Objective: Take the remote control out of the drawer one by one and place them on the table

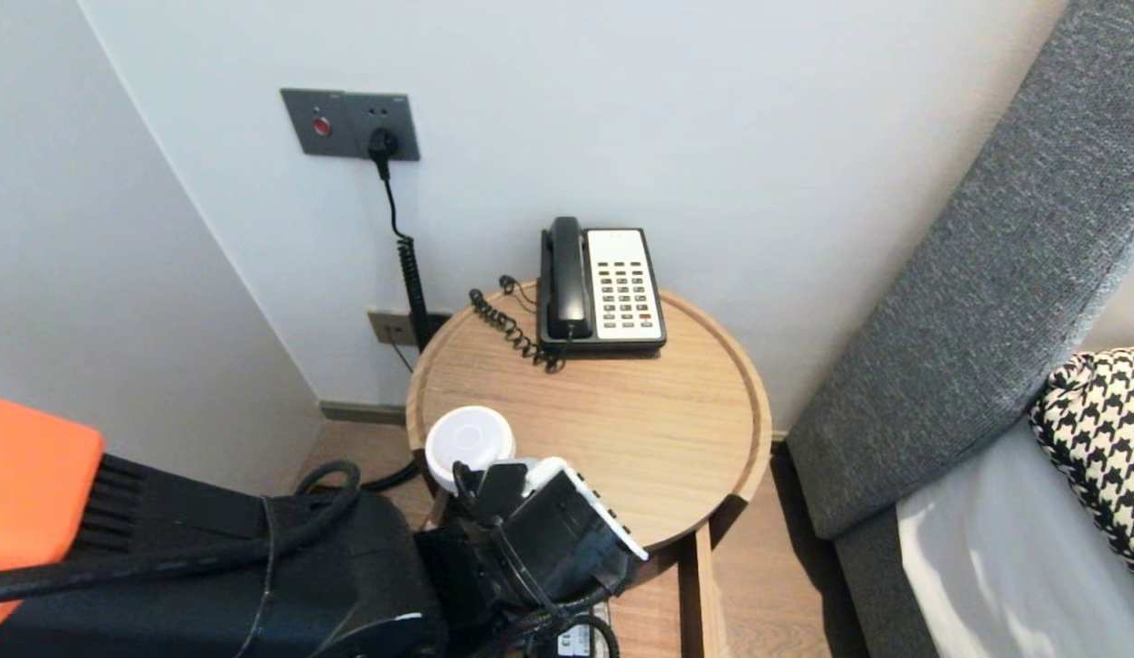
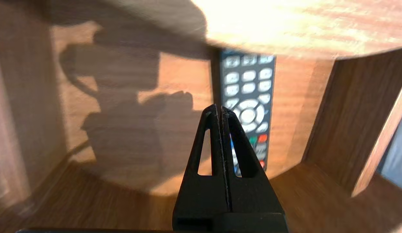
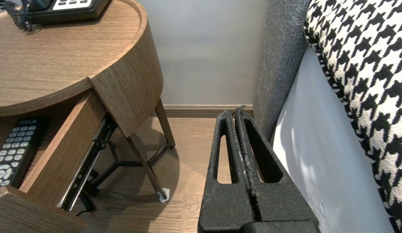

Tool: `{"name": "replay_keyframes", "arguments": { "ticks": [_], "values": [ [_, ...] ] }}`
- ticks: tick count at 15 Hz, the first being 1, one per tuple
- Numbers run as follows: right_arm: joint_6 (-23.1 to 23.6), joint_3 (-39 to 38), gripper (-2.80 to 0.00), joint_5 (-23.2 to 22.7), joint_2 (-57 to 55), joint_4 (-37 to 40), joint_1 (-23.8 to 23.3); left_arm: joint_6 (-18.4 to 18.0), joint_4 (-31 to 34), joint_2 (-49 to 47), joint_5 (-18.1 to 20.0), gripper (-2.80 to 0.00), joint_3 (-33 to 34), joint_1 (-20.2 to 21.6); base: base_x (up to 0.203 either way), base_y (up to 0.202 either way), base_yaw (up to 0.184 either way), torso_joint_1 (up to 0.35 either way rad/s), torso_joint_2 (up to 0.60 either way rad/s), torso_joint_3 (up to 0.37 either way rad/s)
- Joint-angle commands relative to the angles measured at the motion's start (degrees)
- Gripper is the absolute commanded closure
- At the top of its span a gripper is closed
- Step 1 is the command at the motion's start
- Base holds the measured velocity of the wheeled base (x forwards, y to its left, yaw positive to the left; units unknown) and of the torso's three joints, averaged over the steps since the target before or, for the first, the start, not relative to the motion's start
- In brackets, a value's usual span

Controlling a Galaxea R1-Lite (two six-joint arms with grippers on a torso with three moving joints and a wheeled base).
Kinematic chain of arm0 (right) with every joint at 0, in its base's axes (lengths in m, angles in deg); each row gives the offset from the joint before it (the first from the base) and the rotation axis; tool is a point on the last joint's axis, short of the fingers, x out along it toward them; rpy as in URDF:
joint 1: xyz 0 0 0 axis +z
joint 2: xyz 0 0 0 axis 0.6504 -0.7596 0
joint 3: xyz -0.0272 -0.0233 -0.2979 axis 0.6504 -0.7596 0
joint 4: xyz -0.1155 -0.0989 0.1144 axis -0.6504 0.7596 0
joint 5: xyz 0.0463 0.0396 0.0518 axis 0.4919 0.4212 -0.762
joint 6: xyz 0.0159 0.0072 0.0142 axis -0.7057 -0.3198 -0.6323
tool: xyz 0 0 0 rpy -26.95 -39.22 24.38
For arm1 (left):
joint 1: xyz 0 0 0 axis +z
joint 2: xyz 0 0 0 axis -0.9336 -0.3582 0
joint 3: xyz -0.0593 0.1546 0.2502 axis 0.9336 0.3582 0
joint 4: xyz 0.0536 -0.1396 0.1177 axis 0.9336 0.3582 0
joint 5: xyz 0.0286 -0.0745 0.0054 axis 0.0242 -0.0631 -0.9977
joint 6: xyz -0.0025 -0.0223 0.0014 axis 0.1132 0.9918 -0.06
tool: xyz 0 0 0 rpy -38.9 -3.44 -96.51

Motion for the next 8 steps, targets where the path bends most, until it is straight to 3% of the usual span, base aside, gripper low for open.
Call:
{"name": "replay_keyframes", "arguments": {
  "ticks": [1,8],
  "values": [
    [0.03,-1.41,0.0,-0.01,-0.08,-0.03,0.04,1.04,-0.55,-3.27,-1.43,-2.8,-1.31,-0.61,0.0,0.0,0.0,0.0,0.0,0.0],
    [-0.06,-1.41,0.0,-0.01,-0.08,-0.03,0.04,8.14,-0.02,-7.72,-3.25,-2.8,-4.69,-1.89,0.0,0.0,0.0,0.0,0.0,0.0]
  ]
}}
